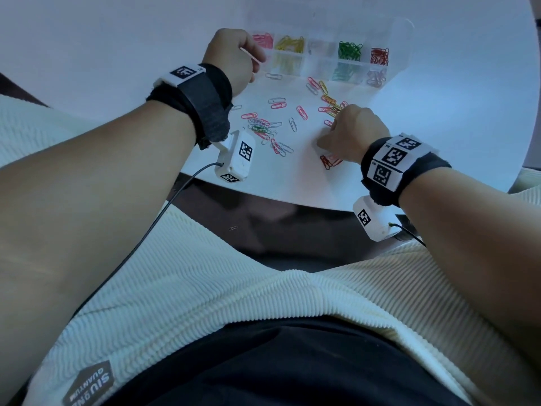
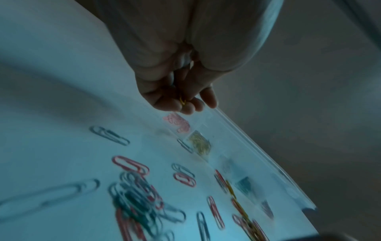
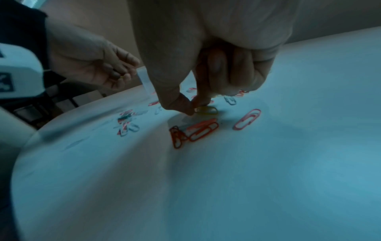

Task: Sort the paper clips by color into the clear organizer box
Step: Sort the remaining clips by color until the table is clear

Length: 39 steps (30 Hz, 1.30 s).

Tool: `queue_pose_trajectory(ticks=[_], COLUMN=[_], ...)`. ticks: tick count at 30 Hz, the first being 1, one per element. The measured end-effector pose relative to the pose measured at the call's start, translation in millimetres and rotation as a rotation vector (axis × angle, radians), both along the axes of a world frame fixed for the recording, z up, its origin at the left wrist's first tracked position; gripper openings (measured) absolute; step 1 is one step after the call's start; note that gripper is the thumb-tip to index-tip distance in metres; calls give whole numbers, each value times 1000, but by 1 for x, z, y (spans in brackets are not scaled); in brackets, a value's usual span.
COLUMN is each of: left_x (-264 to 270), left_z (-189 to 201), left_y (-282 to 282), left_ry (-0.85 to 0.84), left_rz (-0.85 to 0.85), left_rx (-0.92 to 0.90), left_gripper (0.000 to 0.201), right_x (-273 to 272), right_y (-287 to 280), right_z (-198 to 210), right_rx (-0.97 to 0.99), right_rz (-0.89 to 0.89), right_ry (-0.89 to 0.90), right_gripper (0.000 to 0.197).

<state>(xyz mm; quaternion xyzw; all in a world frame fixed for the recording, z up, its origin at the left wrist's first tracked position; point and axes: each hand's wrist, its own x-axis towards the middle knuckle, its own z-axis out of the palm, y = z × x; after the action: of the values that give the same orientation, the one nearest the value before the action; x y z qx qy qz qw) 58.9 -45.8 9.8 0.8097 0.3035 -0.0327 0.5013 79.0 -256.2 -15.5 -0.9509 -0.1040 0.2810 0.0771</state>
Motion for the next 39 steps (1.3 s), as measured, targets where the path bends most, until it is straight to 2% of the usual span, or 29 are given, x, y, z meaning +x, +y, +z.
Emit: queue_pose_trajectory(ticks=[3,6,8,11,13,15,18,21,24,28,31,35,39], left_x=[1,4,10,25,35,43,52,56,55,50,45,31,12], left_z=[3,4,-1,-14,-22,-25,-21,-16,-17,-17,-13,-6,6], left_y=[-21,-49,-61,-68,-69,-69,-73,-78,-81,-77,-72,-67,-67], left_ry=[11,46,43,84,119,136,146,177,194,190,172,161,123], left_rz=[-105,-367,-510,-626,-706,-760,-804,-834,-832,-757,-662,-543,-304], left_rx=[80,163,281,448,549,616,669,720,748,668,562,380,90], left_gripper=[42,32,25,25,29,33,25,22,21,16,10,8,21], right_x=[12,25,30,36,38,40,43,47,50,49,40,31,24], right_y=[-8,-20,-26,-33,-34,-37,-40,-42,-48,-57,-59,-56,-50], right_z=[10,23,26,23,22,21,24,27,32,30,22,21,20], right_rx=[164,254,315,427,435,404,281,181,41,-128,-188,-191,-189], right_rz=[-107,-181,-255,-415,-444,-393,-181,-52,24,-23,-75,-96,-86], right_ry=[79,174,250,325,311,224,55,35,84,163,164,118,117], right_gripper=[23,22,18,20,17,19,16,6,12,30,40,31,33])
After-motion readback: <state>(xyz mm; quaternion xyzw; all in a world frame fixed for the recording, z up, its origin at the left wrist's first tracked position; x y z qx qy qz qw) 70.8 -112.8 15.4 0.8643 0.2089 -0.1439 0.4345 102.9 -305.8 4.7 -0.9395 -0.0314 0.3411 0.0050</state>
